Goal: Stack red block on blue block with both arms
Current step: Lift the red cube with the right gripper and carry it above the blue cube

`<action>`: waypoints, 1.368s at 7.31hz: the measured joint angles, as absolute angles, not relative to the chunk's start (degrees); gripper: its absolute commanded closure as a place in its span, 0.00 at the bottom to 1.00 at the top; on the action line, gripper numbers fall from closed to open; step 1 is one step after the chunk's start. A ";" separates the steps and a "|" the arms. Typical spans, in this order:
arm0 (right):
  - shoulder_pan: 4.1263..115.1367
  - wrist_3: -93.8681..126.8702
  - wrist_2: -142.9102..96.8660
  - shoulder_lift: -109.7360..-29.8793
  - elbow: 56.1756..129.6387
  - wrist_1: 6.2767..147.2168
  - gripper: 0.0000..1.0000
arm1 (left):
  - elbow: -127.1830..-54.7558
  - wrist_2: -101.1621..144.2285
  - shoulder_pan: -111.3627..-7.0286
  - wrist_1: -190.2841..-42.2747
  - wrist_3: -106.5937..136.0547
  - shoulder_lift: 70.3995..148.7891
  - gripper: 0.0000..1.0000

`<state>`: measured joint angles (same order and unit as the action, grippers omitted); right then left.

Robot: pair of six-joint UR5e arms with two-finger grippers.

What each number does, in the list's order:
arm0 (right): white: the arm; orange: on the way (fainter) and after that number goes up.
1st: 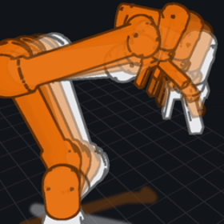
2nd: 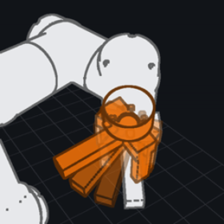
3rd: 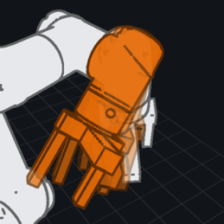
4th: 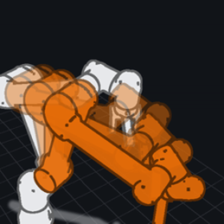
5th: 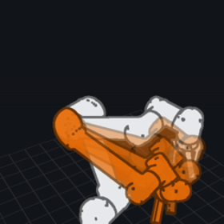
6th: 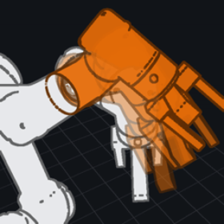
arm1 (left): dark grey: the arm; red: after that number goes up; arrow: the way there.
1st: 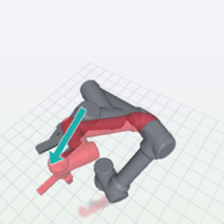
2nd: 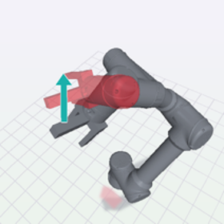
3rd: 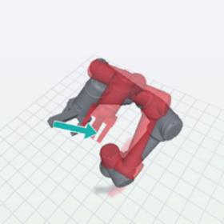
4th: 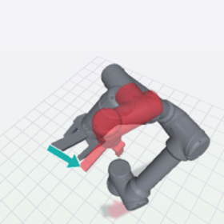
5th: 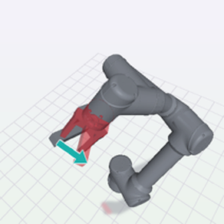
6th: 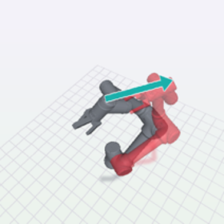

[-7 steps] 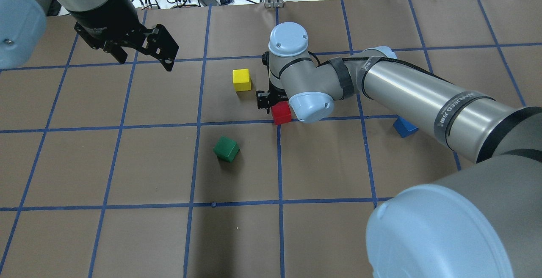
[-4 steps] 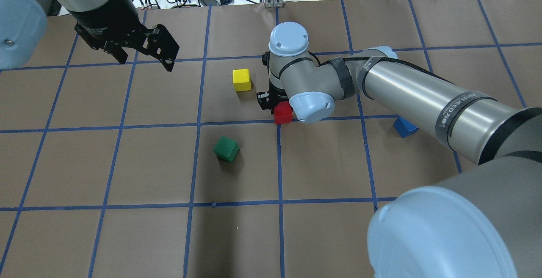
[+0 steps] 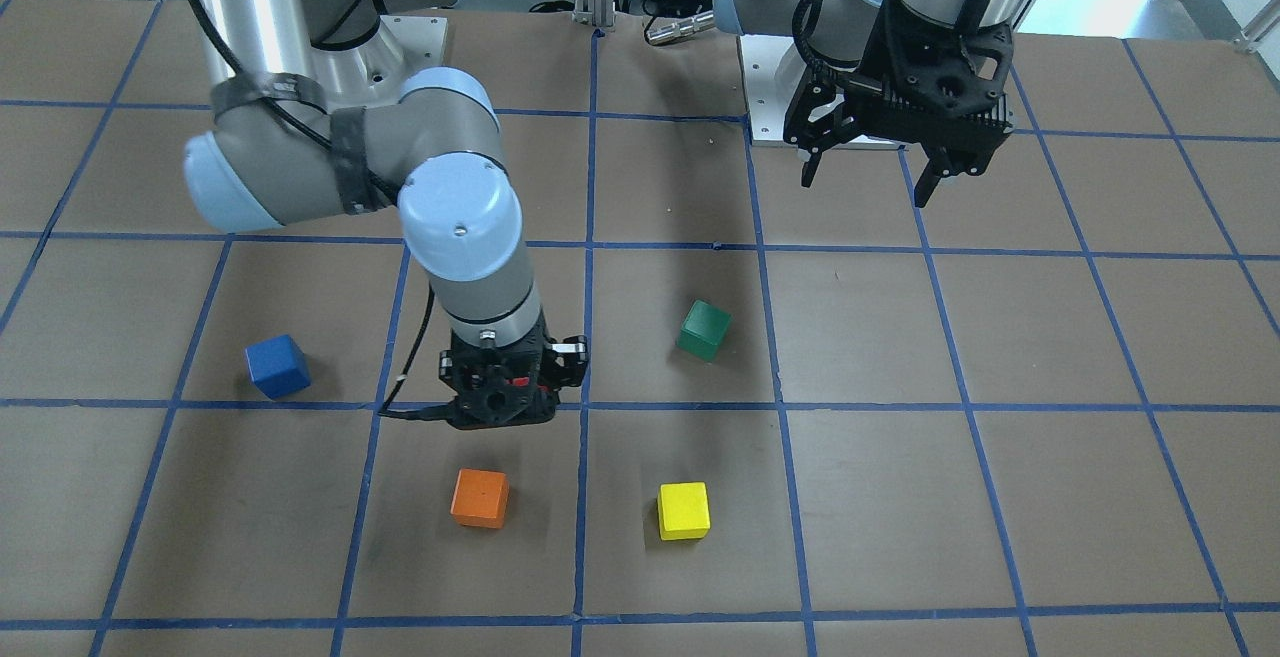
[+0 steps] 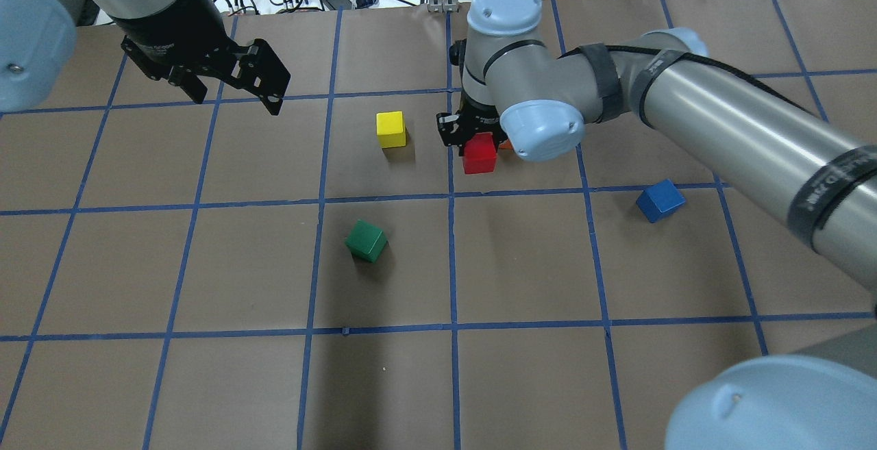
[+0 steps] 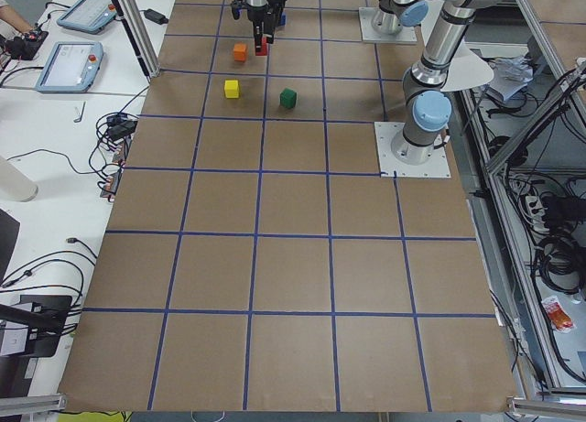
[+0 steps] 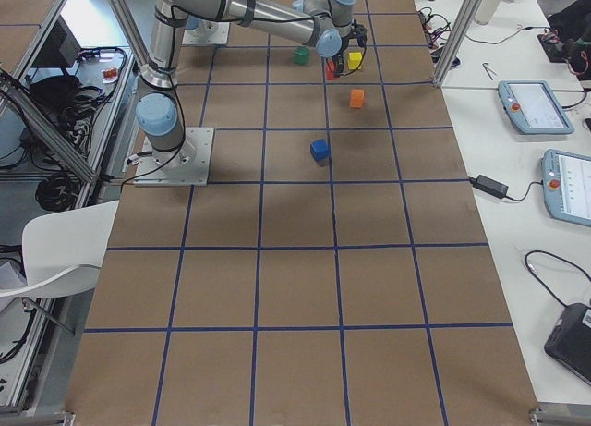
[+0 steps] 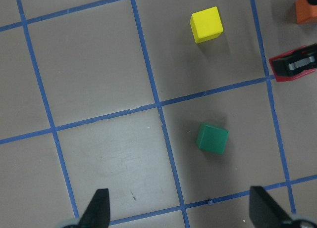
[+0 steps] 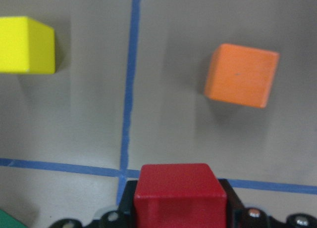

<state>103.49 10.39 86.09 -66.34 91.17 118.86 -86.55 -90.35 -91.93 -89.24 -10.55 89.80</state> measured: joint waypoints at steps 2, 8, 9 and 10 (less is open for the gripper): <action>96.48 5.15 86.50 -71.67 91.38 113.01 1.00 | -86.57 -90.35 -91.93 -89.21 -10.55 89.80 0.00; 83.04 -20.88 87.17 -80.08 98.84 109.08 1.00 | -86.54 -90.28 -91.93 -89.21 -10.46 89.82 0.00; 80.69 -24.78 87.13 -80.25 101.09 111.57 1.00 | -86.54 -90.32 -91.93 -89.21 -10.46 89.82 0.00; 78.83 -27.69 87.09 -80.22 103.00 113.95 1.00 | -86.52 -90.33 -91.93 -89.21 -10.46 89.82 0.00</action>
<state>78.83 -27.69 87.09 -80.22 103.00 113.95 -86.52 -90.33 -91.93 -89.21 -10.46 89.82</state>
